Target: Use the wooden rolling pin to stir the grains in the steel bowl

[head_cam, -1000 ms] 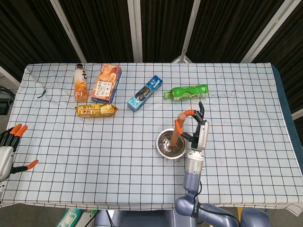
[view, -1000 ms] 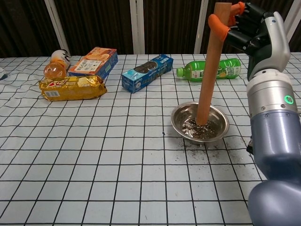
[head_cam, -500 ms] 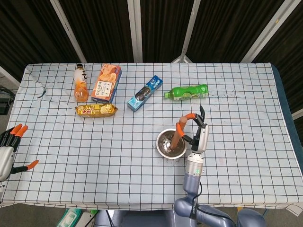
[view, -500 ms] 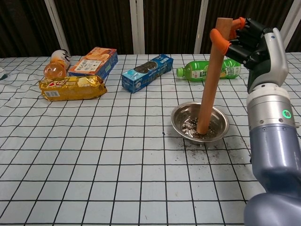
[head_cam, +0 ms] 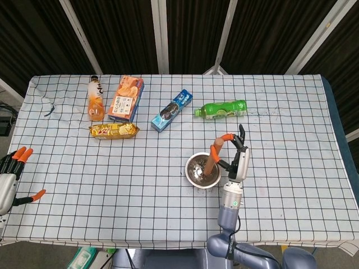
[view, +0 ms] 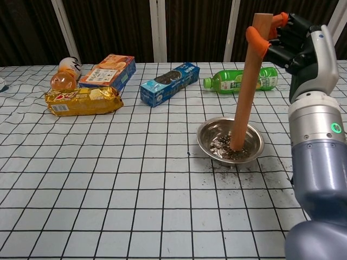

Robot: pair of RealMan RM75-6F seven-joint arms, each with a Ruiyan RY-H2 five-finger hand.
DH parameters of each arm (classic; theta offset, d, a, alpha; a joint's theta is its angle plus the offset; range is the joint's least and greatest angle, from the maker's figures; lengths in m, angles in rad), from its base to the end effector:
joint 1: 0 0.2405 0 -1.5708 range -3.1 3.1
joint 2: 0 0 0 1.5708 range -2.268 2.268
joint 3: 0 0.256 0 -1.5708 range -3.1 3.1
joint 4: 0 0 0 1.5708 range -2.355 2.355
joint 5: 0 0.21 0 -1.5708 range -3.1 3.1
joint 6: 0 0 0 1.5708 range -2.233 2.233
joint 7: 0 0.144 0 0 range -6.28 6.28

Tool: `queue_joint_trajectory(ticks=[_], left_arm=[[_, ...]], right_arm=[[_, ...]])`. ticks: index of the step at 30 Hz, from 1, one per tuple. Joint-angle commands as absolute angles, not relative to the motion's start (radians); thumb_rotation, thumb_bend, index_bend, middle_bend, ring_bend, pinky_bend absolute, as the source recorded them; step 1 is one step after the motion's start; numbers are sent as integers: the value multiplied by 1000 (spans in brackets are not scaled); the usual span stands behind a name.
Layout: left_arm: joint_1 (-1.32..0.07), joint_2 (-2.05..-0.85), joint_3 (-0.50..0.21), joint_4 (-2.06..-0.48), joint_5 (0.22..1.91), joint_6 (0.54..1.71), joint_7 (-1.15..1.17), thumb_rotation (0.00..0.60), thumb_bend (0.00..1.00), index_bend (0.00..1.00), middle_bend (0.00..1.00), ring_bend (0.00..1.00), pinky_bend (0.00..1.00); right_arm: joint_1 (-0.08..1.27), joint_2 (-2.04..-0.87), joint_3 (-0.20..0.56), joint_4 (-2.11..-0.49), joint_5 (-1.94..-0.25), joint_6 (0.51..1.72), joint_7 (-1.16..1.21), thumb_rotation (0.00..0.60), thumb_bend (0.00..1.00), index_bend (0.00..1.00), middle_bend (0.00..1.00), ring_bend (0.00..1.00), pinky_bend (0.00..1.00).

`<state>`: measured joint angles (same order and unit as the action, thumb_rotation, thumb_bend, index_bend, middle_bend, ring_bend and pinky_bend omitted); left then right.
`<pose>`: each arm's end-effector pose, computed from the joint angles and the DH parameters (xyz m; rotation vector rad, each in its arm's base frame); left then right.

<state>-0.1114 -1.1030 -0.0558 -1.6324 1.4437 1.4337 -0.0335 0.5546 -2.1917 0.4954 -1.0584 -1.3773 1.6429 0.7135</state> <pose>-0.3129 0.1901 0.1595 -1.3618 -0.9741 -0.9031 -0.1192 -0.3094 -0.0397 0.4603 -1.4087 2.2067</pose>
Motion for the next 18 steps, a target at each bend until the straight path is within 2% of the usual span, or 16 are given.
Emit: queue_joint_trajectory(ticks=[1, 18], left_arm=[[-110, -1104, -55, -1631, 1444, 1436, -35, 600, 17, 0, 0, 0, 0], [-111, -1105, -56, -1628, 1445, 1436, -38, 600, 16, 0, 0, 0, 0]], right_arm=[[550, -2202, 486, -1044, -1374, 1640, 721, 600, 484, 839, 660, 518, 0], [548, -2230, 464, -989, -1386, 1643, 740, 600, 485, 840, 661, 518, 0]])
